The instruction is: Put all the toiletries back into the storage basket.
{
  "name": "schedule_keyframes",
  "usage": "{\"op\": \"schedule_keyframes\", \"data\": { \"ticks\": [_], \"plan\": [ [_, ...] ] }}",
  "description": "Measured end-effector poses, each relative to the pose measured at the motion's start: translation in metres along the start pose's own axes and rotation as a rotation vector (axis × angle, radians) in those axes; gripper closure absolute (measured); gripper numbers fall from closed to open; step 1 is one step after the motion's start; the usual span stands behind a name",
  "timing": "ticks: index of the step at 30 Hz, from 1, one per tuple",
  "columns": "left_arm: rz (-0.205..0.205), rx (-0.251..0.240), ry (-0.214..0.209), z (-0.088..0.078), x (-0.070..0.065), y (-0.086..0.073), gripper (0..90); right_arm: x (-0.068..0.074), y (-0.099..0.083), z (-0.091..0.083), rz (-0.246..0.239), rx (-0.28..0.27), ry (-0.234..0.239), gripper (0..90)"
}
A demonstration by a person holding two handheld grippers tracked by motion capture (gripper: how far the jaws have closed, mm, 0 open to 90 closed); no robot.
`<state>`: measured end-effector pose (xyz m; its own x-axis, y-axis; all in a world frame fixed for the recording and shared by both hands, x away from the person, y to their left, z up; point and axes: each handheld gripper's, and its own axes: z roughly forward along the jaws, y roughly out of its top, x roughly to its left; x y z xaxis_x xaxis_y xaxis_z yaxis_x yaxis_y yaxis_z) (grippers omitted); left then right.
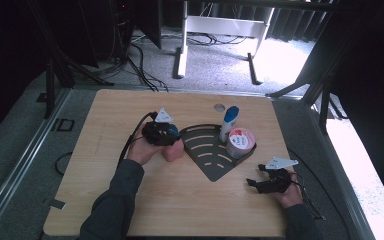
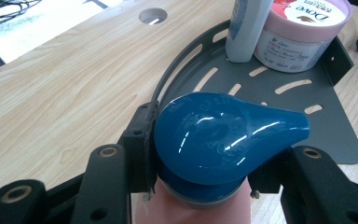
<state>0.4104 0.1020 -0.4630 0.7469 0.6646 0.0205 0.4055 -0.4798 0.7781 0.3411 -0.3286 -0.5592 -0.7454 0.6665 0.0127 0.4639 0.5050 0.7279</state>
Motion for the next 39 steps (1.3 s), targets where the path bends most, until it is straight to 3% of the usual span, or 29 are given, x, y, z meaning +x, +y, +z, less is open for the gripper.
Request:
{"op": "schedule_keyframes", "data": {
  "ticks": [30,39],
  "plan": [
    [0.013,0.042,0.014,-0.0029,-0.0054,0.0044,52.9,-0.0002,0.0,-0.0001,0.001,0.0,0.002,18.5],
    [0.009,0.063,0.037,-0.0041,-0.0058,0.0063,52.9,-0.0003,0.0,-0.0001,0.001,0.0,0.002,18.4]
  ]
}}
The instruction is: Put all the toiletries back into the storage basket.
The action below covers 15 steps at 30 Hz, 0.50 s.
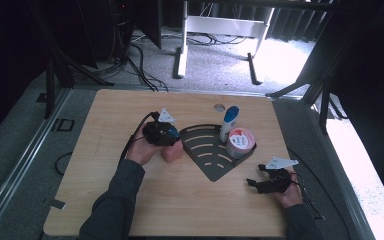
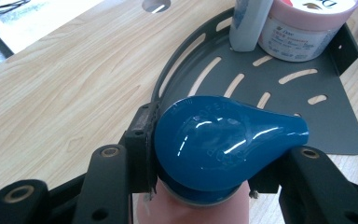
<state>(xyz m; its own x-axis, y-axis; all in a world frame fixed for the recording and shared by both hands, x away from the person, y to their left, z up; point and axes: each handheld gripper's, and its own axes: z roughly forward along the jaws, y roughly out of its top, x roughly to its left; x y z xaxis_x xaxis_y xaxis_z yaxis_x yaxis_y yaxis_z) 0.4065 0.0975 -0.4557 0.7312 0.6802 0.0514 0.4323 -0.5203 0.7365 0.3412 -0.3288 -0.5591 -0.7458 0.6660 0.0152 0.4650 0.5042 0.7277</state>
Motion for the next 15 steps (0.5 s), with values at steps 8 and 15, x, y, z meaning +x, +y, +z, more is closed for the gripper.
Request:
{"op": "schedule_keyframes", "data": {
  "ticks": [8,15],
  "plan": [
    [-0.014,0.004,0.015,-0.005,0.001,0.004,52.9,0.0,0.0,0.0,0.0,0.0,0.0,18.4],
    [-0.015,-0.006,0.027,-0.012,-0.001,0.016,53.0,0.0,0.0,0.0,-0.001,0.0,0.0,18.4]
  ]
}}
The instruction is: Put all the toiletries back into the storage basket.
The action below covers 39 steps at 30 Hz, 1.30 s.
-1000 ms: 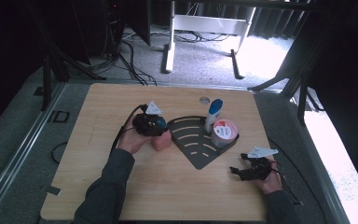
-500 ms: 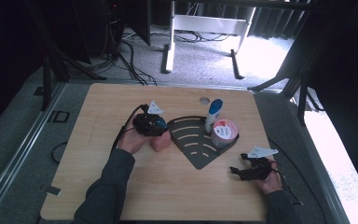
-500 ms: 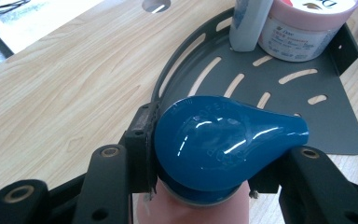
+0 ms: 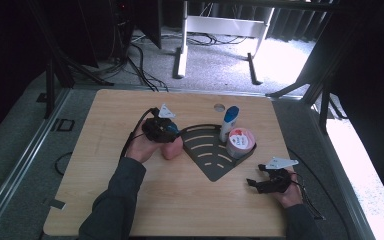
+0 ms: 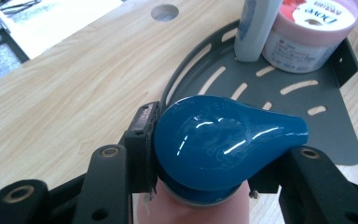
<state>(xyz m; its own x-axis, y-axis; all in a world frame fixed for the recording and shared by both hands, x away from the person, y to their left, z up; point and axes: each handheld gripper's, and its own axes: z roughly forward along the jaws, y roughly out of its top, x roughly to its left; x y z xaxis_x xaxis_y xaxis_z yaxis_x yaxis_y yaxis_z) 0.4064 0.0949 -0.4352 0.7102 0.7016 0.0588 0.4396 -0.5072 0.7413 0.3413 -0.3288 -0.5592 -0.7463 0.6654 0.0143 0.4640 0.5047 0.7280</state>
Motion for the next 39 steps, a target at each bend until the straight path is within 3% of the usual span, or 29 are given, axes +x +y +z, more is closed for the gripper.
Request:
{"op": "schedule_keyframes", "data": {
  "ticks": [10,21,39],
  "plan": [
    [0.001,-0.021,0.019,-0.011,-0.002,0.016,53.0,0.0,0.0,0.0,0.0,-0.002,0.001,18.4],
    [0.001,-0.05,0.009,-0.017,-0.004,0.034,53.0,0.0,0.0,0.0,0.002,-0.001,0.002,18.4],
    [0.01,-0.065,0.005,-0.006,-0.013,0.059,52.9,0.0,0.0,0.0,0.001,-0.002,0.002,18.3]
  ]
}}
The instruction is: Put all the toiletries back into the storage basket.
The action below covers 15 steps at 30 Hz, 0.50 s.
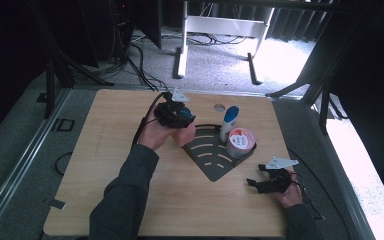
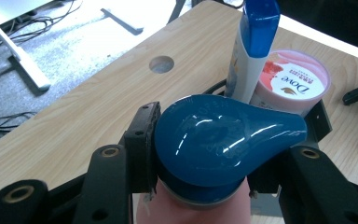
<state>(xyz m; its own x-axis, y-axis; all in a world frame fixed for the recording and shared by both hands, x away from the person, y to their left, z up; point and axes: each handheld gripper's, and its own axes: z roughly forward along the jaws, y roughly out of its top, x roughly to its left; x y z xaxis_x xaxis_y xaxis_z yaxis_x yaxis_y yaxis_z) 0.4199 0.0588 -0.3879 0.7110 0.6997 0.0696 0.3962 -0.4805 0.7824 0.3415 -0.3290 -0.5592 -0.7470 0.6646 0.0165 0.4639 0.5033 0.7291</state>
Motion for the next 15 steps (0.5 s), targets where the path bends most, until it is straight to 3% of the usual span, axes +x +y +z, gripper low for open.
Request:
{"op": "schedule_keyframes", "data": {
  "ticks": [15],
  "plan": [
    [-0.003,0.01,0.0,0.02,-0.008,0.01,53.0,0.0,0.0,0.0,0.001,0.0,0.001,18.3]
  ]
}}
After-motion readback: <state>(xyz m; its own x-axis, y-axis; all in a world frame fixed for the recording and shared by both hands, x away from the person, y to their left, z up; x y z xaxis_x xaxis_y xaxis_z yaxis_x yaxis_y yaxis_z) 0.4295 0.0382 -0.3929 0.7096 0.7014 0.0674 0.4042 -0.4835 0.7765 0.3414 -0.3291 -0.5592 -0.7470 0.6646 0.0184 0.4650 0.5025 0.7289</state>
